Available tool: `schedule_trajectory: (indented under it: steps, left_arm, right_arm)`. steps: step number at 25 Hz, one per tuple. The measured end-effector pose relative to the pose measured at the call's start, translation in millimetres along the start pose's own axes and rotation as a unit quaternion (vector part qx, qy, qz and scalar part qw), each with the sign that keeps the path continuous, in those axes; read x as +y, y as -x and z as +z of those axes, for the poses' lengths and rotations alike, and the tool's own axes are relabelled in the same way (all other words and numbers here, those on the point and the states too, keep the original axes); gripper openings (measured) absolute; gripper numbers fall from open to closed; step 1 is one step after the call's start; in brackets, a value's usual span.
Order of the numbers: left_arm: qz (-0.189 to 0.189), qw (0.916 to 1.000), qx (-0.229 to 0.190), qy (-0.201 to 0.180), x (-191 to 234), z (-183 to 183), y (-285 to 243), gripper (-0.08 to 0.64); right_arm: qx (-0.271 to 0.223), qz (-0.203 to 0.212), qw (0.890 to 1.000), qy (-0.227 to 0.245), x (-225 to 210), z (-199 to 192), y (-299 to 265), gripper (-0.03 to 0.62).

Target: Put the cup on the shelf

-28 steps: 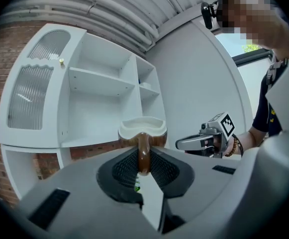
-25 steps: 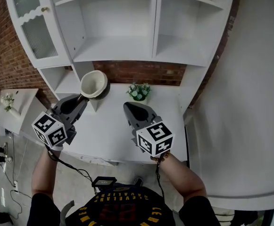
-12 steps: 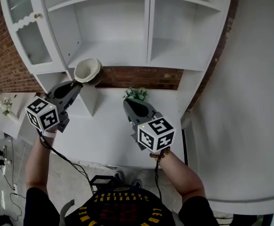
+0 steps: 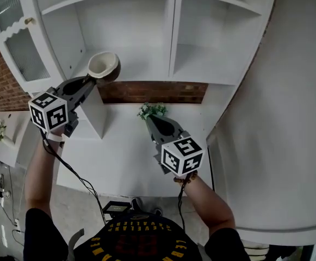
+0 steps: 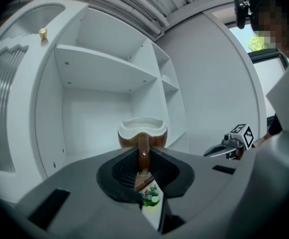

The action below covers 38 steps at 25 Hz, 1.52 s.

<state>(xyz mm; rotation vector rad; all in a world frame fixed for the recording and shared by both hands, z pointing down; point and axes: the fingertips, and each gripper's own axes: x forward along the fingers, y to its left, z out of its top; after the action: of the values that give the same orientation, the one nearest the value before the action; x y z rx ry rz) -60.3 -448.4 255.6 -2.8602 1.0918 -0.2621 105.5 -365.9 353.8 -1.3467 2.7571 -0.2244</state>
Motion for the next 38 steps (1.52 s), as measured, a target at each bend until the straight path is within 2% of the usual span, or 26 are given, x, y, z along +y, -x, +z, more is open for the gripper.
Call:
schedule_trajectory:
  steps: [12, 21, 26, 38]
  left_arm:
    - [-0.017, 0.9972, 0.073, 0.003, 55.4, -17.0, -56.9, 0.048]
    - [-0.030, 0.9961, 0.074, 0.039, 71.8, -23.2, -80.1, 0.048]
    - [-0.015, 0.9942, 0.092, 0.055, 83.3, -27.0, -89.0, 0.048]
    - [-0.006, 0.9899, 0.131, 0.053, 87.5, -42.5, -89.7, 0.049]
  right_arm:
    - [0.023, -0.029, 0.999, -0.009, -24.2, -17.7, -36.1, 0.006]
    - [0.024, -0.038, 0.999, -0.018, -27.2, -21.3, -47.1, 0.006]
    - [0.024, -0.051, 0.998, -0.017, -34.6, -21.6, -45.1, 0.006]
    - [0.008, -0.056, 0.998, -0.018, -33.4, -15.7, -50.4, 0.006]
